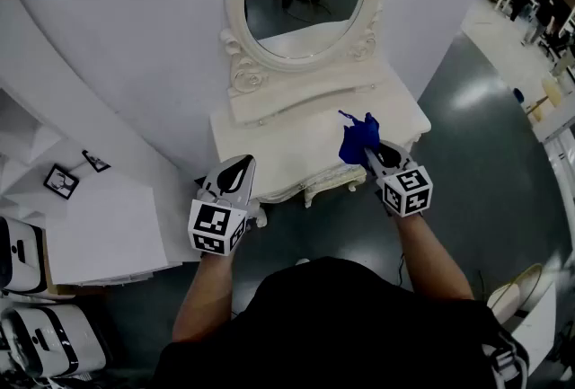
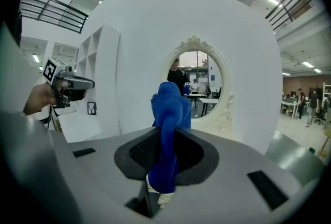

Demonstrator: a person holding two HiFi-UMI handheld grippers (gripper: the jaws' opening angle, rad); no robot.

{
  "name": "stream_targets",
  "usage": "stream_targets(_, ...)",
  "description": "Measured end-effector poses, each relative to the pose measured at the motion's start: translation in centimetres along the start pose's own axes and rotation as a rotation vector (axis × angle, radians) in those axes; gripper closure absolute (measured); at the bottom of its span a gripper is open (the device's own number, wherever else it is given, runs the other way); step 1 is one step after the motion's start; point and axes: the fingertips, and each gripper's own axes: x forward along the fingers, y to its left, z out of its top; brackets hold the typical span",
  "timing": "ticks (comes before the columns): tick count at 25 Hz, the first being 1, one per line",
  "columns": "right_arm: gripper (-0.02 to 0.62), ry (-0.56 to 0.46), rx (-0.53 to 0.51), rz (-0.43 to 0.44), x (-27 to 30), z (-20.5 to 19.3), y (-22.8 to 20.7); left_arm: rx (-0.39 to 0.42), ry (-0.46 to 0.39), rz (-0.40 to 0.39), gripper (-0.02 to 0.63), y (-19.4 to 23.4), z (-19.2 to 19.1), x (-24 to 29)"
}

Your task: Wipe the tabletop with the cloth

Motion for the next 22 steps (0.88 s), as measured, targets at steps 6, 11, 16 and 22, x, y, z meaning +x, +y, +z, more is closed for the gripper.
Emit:
stream_targets(6,0.535,0.013,-0.004,0.005,-0.4,-0.1,0.6,-0.076,0.052,0.052,0.595,1.5,-2.7,-0.3)
stream_targets(11,0.535,0.006,-0.005,-0.007,-0.4,0.1,0.7,-0.076,0.059,0.065,0.595,2.2,-3.3,0.1)
stream_targets(16,0.535,-0.019,0.050,-0.033,0.4,0.8,0.5,-0.064,0.063,0.053,0.595,3.1,-3.4,1.2)
stream_targets(22,0.535,-0.022,0.050,-0.034,1.5,1.4,0.4,-0.040,0.064,0.028,0.595,2.6,-2.9,2.7)
